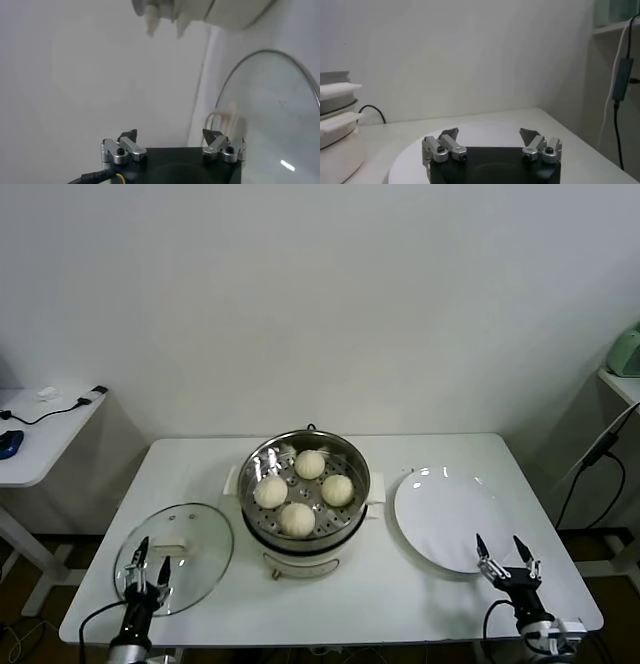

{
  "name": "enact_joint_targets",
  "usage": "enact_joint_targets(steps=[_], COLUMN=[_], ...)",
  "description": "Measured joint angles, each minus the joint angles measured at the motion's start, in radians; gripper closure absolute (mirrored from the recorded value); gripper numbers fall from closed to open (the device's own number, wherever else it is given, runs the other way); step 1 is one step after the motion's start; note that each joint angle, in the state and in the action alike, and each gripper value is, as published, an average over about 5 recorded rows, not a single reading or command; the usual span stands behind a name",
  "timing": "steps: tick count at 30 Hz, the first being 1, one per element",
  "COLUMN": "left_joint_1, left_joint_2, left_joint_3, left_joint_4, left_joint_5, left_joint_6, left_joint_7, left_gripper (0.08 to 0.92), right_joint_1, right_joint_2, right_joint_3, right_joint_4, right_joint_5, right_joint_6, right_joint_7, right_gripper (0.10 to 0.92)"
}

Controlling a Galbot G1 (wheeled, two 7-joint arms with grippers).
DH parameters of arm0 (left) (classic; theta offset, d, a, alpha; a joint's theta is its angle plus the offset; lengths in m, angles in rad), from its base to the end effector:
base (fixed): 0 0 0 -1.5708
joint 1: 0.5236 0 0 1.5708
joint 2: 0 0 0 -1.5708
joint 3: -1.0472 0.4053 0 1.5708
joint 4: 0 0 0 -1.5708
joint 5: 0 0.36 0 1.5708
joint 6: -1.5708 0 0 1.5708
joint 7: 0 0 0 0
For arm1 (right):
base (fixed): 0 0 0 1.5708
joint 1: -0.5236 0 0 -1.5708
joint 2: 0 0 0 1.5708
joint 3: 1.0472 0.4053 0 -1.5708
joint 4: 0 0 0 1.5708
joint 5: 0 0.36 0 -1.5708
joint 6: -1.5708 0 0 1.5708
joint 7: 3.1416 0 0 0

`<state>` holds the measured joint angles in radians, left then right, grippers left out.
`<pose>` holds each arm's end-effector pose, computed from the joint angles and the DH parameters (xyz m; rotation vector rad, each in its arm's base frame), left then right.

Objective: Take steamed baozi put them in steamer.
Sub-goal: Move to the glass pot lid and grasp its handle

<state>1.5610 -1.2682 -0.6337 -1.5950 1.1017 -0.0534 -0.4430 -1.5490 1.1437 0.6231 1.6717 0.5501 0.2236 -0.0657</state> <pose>0.1313 0.1559 -0.4952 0.1169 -2.2961 -2.0223 0.1580 -0.1852 -0.4530 -0.0212 -2.9990 -0.1508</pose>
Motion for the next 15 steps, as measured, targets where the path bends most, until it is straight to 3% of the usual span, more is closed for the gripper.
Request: enact_joint_targets(steps=[15], left_joint_1=[-0.106], left_joint_2=[0.001], left_joint_3=[0.024], left_joint_4=[0.089], left_joint_5=[0.092], left_joint_6=[0.099], left_joint_7=[0.027], left_gripper=[0.177], right_joint_1=[-0.001], right_joint_2=[0.032], right_joint_3=[-0.015], right_joint_4=[0.022], right_joint_5=[-0.03], right_joint_6=[-0.005], right_joint_7=[0.01], right_gripper=[0.203])
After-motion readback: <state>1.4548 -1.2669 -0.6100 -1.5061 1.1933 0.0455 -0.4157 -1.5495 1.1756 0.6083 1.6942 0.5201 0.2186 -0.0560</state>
